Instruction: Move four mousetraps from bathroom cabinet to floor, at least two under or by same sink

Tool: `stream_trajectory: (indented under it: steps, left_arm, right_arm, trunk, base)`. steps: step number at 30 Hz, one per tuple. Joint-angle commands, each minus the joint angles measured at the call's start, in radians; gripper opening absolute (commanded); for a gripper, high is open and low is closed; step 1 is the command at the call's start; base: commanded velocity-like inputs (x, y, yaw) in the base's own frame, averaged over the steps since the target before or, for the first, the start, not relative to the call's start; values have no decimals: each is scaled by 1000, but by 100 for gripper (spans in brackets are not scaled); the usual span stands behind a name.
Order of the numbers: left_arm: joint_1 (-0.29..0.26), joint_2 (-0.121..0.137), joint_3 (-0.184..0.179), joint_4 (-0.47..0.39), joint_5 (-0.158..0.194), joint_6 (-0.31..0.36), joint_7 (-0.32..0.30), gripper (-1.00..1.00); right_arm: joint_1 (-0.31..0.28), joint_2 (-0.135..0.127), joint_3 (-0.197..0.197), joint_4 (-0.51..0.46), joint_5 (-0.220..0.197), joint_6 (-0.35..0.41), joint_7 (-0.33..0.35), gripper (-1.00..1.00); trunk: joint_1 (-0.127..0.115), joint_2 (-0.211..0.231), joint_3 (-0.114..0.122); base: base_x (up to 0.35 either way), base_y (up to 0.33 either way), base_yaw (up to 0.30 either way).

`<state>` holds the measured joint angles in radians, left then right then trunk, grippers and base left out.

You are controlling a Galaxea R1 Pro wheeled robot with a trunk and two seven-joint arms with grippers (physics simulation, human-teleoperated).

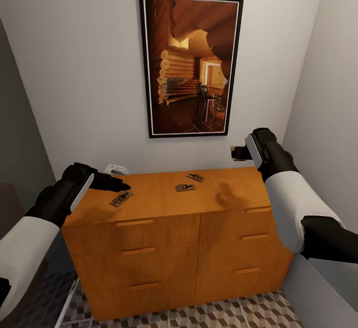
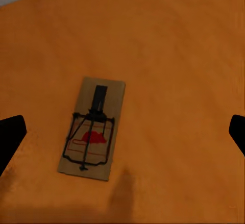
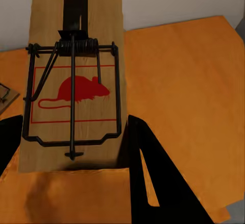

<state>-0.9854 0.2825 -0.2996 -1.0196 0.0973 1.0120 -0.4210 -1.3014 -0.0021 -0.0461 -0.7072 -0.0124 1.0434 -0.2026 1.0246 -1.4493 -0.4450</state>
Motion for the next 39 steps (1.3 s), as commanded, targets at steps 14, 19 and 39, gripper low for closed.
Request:
stream_trajectory:
  steps: [14, 19, 39]
  left_arm:
    - [-1, -3, -3, 0, 11, 4, 5, 100]
    - [-1, -3, -3, 8, 12, 4, 5, 100]
    - [-1, -18, 0, 27, 16, 10, 2, 100]
  right_arm:
    - [-1, 2, -3, 0, -3, 4, -4, -100]
    - [-1, 1, -2, -1, -2, 4, -5, -100]
    - [-1, 1, -3, 0, -3, 4, -4, -100]
  trunk:
    - [0, -1, -1]
    - [0, -1, 1]
    - [0, -1, 3]
  base:
    - [151, 140, -5]
    - [10, 9, -150]
    - [-26, -13, -32]
